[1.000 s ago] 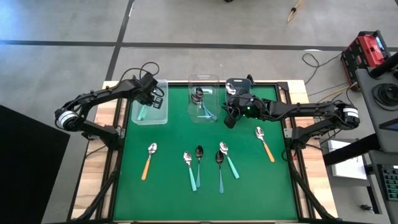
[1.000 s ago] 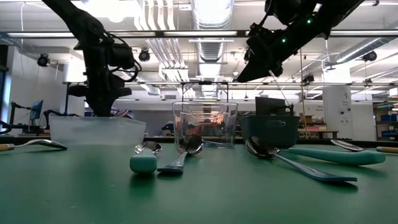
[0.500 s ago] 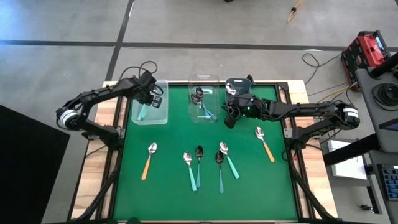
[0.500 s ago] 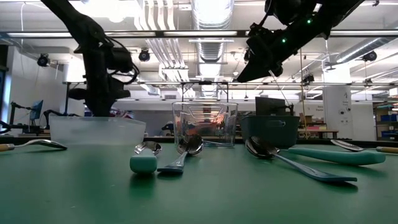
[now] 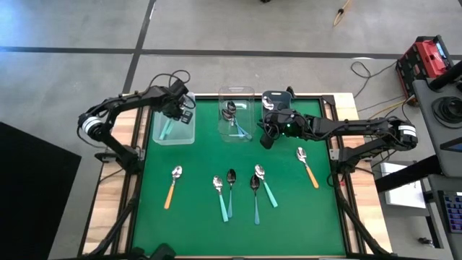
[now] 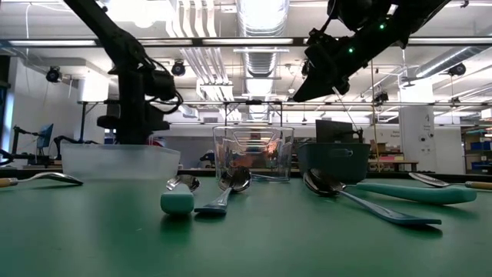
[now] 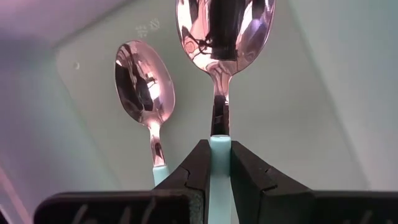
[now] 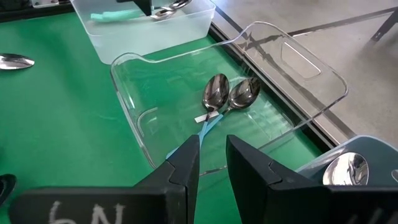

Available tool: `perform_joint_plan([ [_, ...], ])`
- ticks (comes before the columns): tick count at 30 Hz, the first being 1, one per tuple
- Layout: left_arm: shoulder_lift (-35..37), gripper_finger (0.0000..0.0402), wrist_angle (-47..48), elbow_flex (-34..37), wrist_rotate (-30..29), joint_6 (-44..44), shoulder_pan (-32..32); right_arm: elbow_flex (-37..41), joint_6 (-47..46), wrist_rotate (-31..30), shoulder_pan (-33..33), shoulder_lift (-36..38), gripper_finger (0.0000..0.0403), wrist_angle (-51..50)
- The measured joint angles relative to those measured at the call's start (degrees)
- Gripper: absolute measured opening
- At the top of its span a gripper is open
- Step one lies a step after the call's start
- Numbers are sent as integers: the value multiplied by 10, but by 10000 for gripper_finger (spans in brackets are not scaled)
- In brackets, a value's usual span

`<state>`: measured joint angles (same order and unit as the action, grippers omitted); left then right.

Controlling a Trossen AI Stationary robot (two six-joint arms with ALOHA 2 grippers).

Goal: Sort silverware by color (type)
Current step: Put the green spoon into the white bin

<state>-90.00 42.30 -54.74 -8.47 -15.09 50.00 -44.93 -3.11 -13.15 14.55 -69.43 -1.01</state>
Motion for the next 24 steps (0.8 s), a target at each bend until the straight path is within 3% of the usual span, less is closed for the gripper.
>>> perform_joint_plan([
  [24,-39,23,3,0,0,5,7,1,-3,0,0,0,70,0],
])
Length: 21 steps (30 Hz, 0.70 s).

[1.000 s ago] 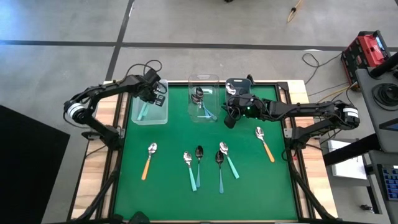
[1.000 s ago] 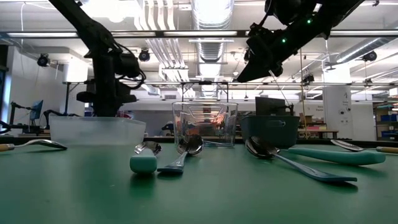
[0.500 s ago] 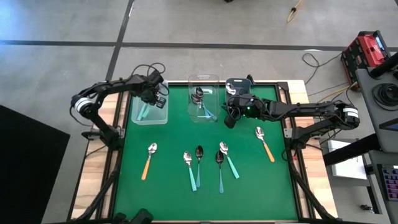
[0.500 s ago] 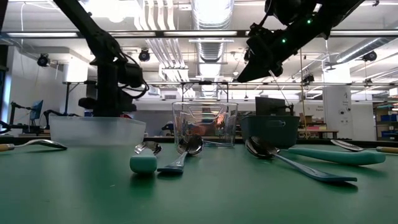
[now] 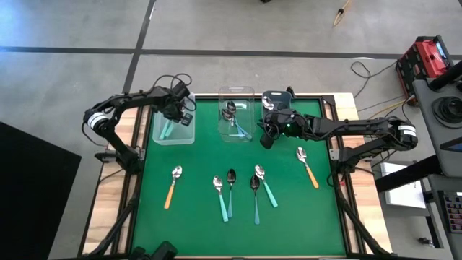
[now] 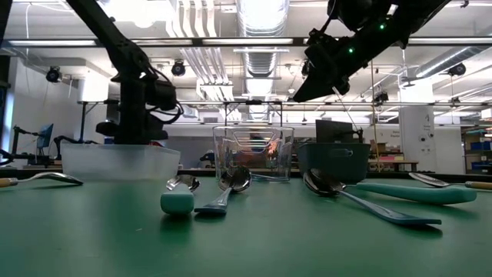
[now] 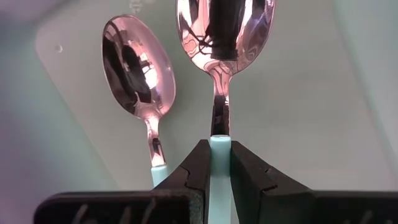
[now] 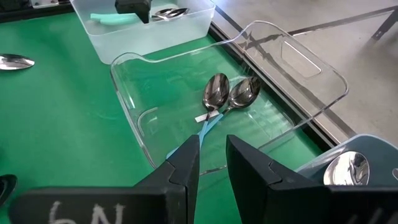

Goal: Sort silverware by color (type)
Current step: Put the green spoon into the white bin

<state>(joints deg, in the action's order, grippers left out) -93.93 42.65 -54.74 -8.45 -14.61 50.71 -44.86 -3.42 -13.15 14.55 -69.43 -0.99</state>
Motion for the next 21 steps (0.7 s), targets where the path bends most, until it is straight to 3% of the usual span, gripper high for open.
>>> perform_joint_plan([
  [21,0,23,18,0,0,6,4,0,0,0,0,0,70,0],
])
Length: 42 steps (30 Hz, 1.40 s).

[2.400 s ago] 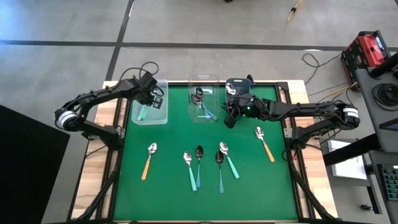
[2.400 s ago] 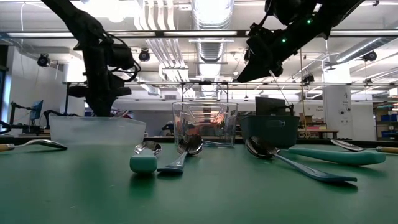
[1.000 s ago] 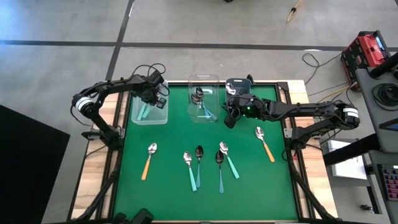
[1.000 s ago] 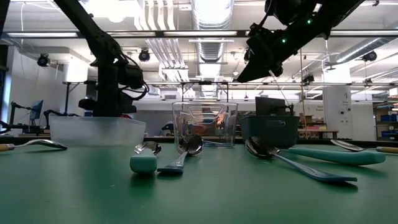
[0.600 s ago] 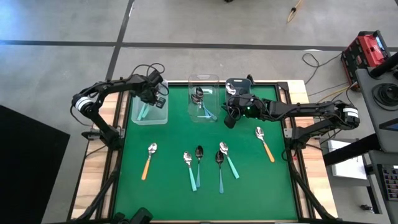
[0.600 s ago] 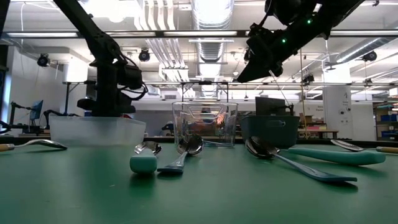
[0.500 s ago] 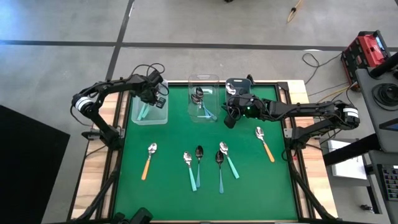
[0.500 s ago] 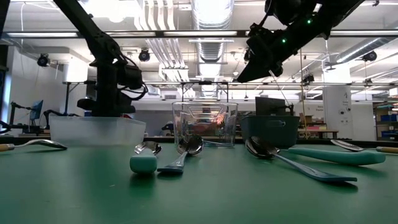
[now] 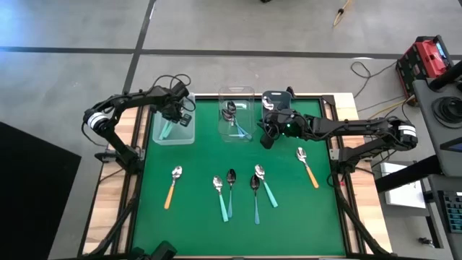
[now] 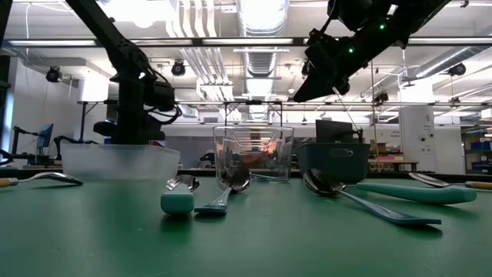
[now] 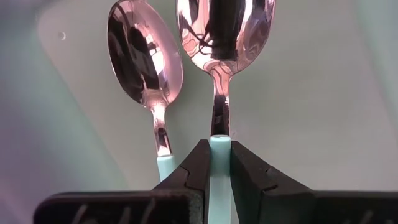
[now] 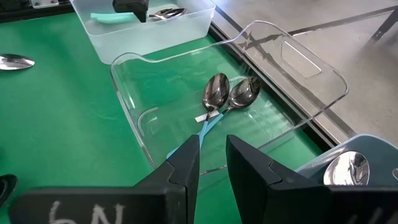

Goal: Sort silverware by color (type)
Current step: Put the green spoon into the white bin, then put the yellow spoon into the blue bin

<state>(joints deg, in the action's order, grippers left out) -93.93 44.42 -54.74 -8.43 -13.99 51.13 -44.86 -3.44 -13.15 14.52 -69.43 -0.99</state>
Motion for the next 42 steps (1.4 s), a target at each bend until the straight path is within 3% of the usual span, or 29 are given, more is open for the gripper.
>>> perform_joint_plan([
  [17,0,29,2,0,-1,-3,0,0,0,0,0,0,70,0],
  [22,0,32,2,0,-24,-11,0,0,0,0,0,0,70,0],
  [35,0,104,2,0,-30,-13,0,0,0,0,0,0,70,0],
  [42,2,116,-4,0,-31,-10,-1,1,0,0,0,0,70,0],
])
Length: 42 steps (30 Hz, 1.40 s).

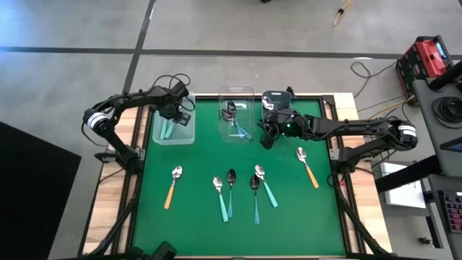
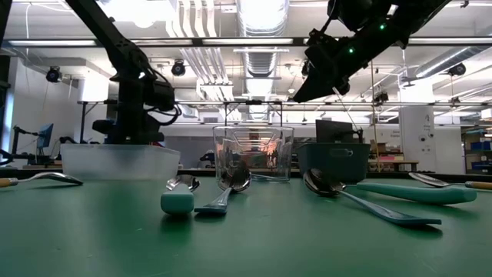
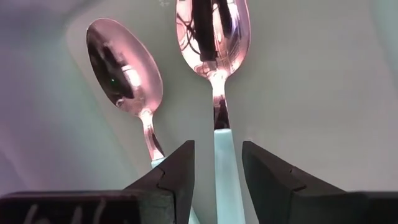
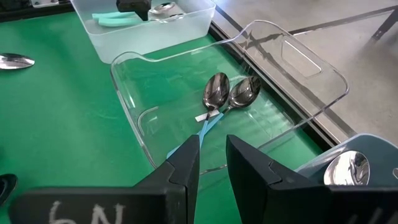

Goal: Sort silverware by color (type)
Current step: Put the yellow spoon into the blue bin

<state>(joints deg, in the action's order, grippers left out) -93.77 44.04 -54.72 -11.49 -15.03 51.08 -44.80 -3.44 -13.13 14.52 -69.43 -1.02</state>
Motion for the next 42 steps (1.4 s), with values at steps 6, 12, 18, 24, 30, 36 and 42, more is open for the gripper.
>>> perform_joint_plan([
  [6,19,114,0,0,0,6,-9,0,-3,0,0,0,70,0],
  [12,73,114,-18,0,-1,27,-40,0,-43,0,0,0,70,0],
  [18,152,113,-91,14,-2,56,-106,0,-68,0,0,0,70,0],
  [24,230,113,-176,42,-2,66,-177,-13,-95,24,0,0,70,-2],
  [30,292,113,-246,77,-2,72,-231,-27,-119,31,-3,0,70,-59],
  [36,337,113,-281,105,-1,70,-262,-36,-149,31,-4,0,70,-131],
  [42,359,113,-281,113,1,69,-300,-36,-166,33,-19,0,70,-163],
])
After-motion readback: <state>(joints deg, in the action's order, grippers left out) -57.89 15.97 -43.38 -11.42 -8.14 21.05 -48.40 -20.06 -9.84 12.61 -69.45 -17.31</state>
